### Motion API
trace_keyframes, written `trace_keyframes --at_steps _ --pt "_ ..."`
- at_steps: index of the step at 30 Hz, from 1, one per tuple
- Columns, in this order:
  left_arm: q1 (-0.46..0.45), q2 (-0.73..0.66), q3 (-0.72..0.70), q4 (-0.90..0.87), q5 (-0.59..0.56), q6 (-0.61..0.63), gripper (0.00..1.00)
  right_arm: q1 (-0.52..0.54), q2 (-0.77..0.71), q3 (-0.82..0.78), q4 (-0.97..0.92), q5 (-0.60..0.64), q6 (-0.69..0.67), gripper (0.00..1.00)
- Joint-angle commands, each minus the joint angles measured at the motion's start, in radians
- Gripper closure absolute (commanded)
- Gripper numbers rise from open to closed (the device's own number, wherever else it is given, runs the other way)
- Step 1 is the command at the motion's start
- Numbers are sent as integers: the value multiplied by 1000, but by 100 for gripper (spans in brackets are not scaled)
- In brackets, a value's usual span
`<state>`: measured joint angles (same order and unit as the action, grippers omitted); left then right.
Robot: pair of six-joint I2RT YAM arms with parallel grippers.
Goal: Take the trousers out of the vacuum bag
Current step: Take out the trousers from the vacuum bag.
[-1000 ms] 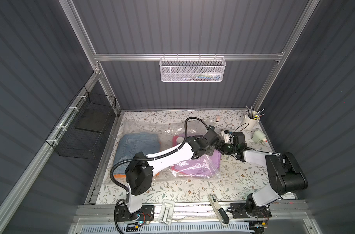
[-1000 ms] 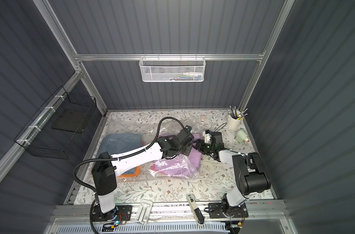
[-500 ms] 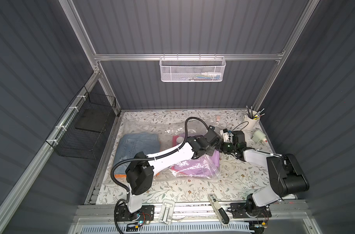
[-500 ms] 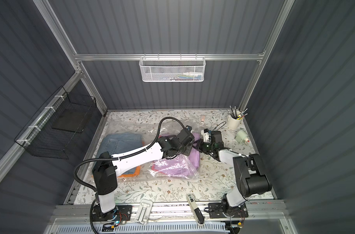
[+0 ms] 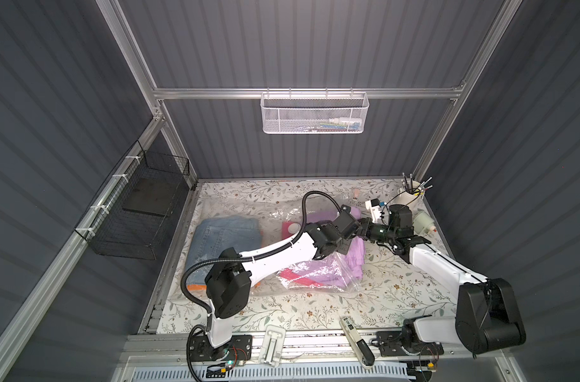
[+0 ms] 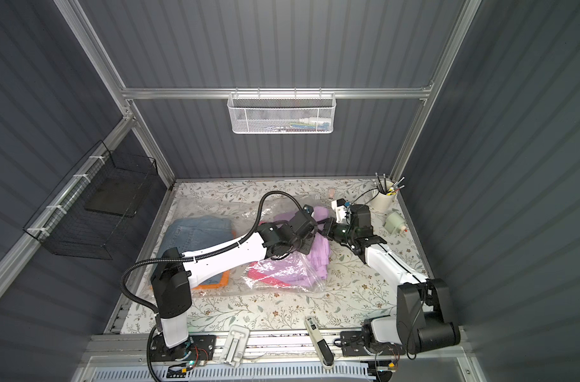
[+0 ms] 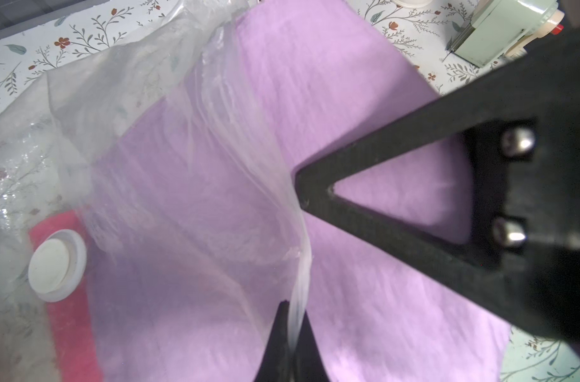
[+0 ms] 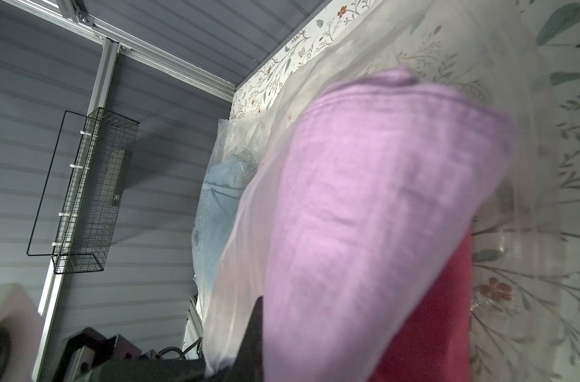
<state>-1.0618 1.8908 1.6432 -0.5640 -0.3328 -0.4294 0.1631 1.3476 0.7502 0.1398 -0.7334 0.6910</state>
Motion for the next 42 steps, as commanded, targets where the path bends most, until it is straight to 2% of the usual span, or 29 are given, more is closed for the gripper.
trace_keyframes --at_steps 1,8,17,32,42 --pt "-7 -3 -3 -12 -12 5 100 -15 -23 26 6 -2 -13 94" --pt "-6 -3 -5 -11 -12 4 100 -35 12 -6 -32 23 -48 94" --pt "-7 1 -2 -9 -10 6 100 -39 69 -60 14 20 -34 95" --pt "-7 10 -22 3 -14 -5 100 -192 -195 -22 -110 -1 -8 99" --pt "-6 6 -31 9 -14 -2 100 -292 -276 15 -173 57 -10 99"
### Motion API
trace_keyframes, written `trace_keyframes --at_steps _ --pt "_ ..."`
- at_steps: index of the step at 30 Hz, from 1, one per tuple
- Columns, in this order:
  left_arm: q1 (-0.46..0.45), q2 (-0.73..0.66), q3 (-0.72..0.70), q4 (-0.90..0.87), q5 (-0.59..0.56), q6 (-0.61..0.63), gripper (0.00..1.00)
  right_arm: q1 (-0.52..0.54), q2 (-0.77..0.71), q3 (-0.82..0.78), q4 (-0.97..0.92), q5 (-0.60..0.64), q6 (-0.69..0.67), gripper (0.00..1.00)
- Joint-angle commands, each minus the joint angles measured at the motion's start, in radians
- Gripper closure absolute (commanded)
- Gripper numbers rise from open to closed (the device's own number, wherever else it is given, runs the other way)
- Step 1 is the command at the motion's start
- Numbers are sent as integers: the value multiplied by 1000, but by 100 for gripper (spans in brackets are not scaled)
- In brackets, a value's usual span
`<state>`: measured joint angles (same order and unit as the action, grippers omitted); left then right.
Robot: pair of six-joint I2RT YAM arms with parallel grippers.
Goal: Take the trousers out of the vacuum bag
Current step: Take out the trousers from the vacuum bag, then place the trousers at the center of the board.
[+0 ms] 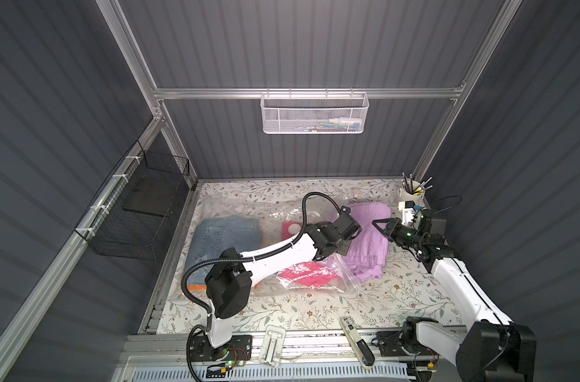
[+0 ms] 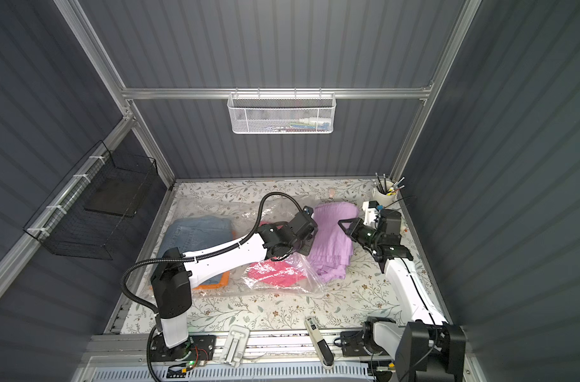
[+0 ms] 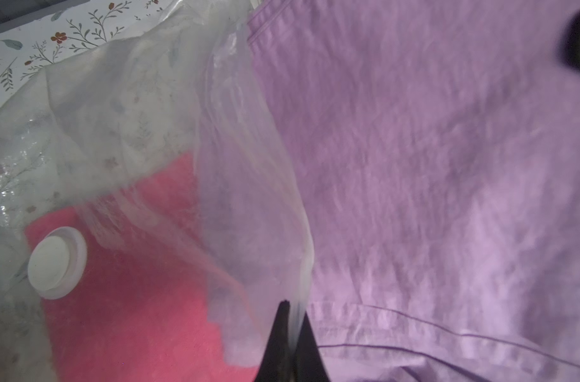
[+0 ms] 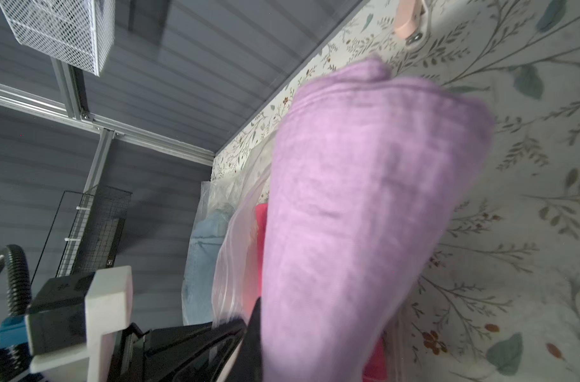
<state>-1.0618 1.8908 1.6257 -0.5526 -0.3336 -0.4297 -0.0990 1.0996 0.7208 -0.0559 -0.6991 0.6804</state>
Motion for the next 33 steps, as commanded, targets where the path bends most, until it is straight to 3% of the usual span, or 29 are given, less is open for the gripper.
trace_keyframes --at_steps 1,9,17,33 --pt "-6 4 -15 -2 -14 -1 100 -43 -31 45 22 30 3 99" --pt "-6 -11 -36 11 -17 3 100 -126 -40 69 -1 69 12 100" --pt "-6 -13 -40 19 -18 6 100 -166 -55 68 77 47 139 100" --pt "-6 -33 -65 32 -23 9 100 -252 -99 -56 110 196 193 100"
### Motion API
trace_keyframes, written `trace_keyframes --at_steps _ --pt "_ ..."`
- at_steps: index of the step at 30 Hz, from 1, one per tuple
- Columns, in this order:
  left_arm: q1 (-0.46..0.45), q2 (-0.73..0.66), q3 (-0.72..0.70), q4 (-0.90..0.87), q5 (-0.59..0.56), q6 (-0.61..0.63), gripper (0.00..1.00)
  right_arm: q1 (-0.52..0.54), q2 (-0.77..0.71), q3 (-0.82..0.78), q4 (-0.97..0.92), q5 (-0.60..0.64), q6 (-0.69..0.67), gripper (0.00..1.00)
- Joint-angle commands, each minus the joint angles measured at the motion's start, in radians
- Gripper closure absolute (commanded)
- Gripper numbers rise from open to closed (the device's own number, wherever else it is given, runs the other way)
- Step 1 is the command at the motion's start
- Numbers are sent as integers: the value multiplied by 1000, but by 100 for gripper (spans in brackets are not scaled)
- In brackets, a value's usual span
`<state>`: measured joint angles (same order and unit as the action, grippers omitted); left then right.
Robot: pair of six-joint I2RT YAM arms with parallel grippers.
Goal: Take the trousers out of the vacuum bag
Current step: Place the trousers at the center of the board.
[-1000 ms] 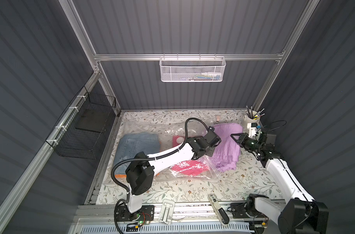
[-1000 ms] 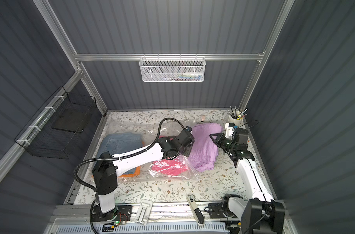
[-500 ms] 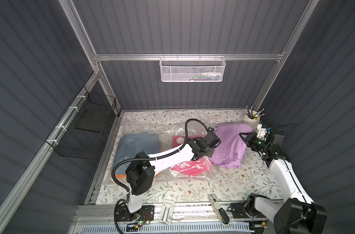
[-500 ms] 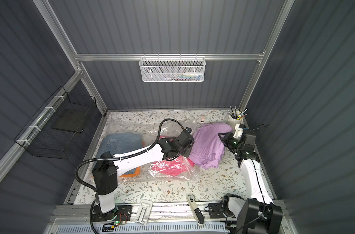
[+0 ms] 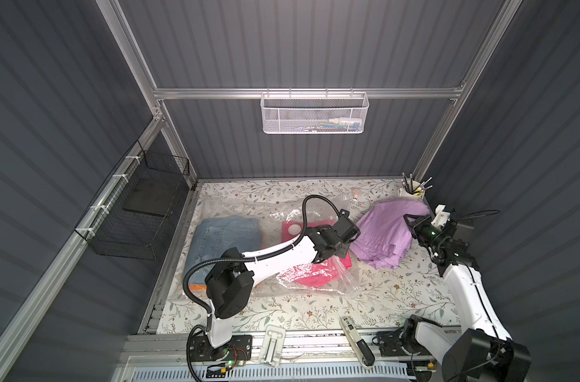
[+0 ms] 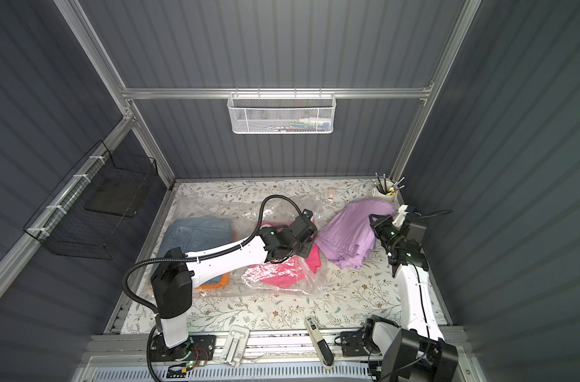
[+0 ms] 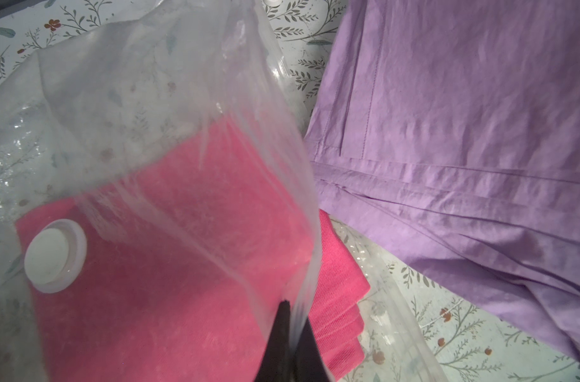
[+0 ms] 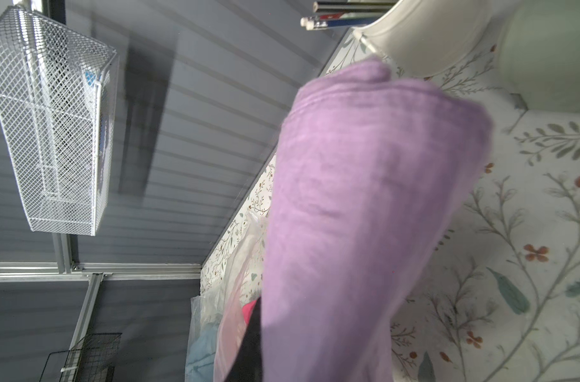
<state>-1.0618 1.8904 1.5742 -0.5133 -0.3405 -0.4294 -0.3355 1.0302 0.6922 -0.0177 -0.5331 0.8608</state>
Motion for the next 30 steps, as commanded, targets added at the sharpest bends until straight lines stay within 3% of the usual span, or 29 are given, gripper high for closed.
trace_keyframes --at_steps 1,12,20,24,30 --pt "-6 -33 -14 -5 -16 9 100 -25 -36 -44 73 34 15 100" --pt "-7 -36 -20 3 -14 8 100 -114 -125 -193 -43 70 -1 100" --pt "-6 -28 -23 16 -5 7 100 -159 -169 -226 -180 92 -37 92" --pt "-6 -28 -26 20 -6 9 100 -172 -171 -227 -226 88 -46 85" --pt "-7 -29 -33 28 -5 10 100 -191 -191 -215 -297 92 -61 62"
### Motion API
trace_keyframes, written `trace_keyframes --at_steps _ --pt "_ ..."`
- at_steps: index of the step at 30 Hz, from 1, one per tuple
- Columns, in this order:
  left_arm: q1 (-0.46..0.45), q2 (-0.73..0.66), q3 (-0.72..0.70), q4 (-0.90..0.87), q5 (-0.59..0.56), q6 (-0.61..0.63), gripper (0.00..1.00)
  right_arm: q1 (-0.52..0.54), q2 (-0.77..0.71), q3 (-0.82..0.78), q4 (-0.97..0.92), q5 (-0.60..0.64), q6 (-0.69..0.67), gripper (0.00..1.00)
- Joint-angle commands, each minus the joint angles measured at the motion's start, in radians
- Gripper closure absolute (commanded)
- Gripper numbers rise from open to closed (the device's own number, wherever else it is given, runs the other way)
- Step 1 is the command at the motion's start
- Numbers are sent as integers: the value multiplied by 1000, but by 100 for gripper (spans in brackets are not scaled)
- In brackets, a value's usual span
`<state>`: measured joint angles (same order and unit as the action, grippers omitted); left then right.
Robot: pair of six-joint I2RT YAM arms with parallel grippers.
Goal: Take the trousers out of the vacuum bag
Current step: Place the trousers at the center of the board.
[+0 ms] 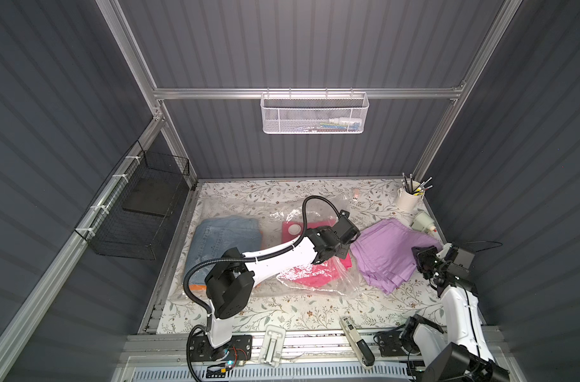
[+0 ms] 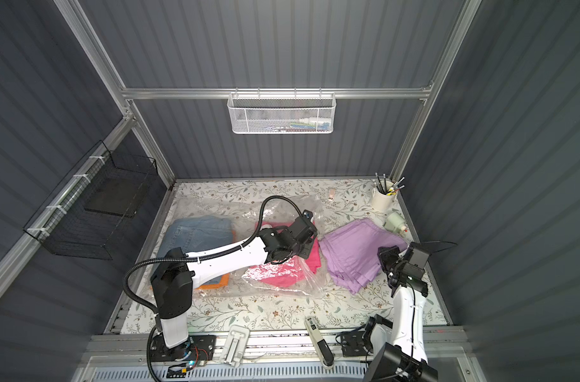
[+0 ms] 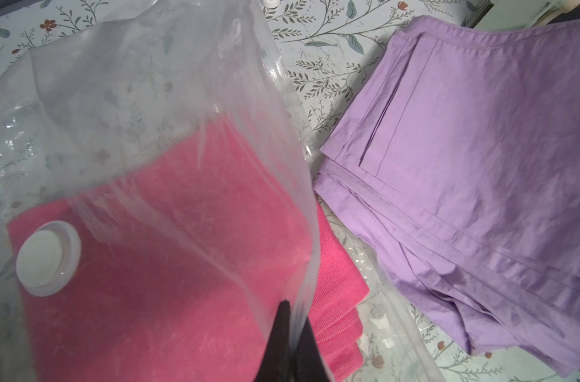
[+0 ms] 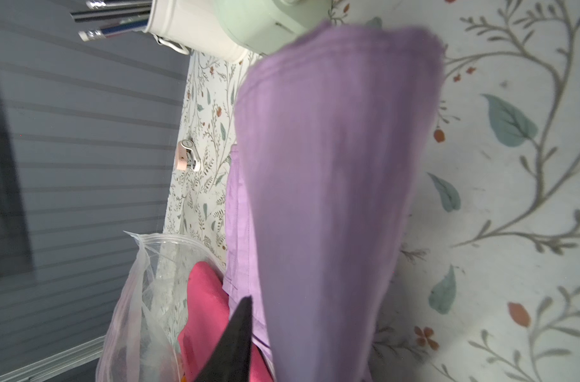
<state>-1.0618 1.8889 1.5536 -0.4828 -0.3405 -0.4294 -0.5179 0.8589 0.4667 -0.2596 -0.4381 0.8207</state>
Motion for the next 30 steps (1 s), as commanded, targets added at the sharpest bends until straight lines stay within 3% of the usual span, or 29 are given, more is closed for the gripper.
trace_keyframes --at_steps 1,14,21,26,30 --pt "-7 -27 -11 -3 -5 10 100 -13 -26 12 -67 2 -21 59" --pt "-6 -31 -12 -3 -14 23 100 -54 -85 115 -188 9 -67 25" --pt "-6 -32 -14 1 -11 19 100 -67 -103 214 -266 12 -120 1" --pt "-6 -33 -13 5 -12 23 100 -67 -116 249 -278 5 -136 1" --pt "-7 -35 -13 7 -11 26 100 -67 -113 234 -220 -83 -138 2"
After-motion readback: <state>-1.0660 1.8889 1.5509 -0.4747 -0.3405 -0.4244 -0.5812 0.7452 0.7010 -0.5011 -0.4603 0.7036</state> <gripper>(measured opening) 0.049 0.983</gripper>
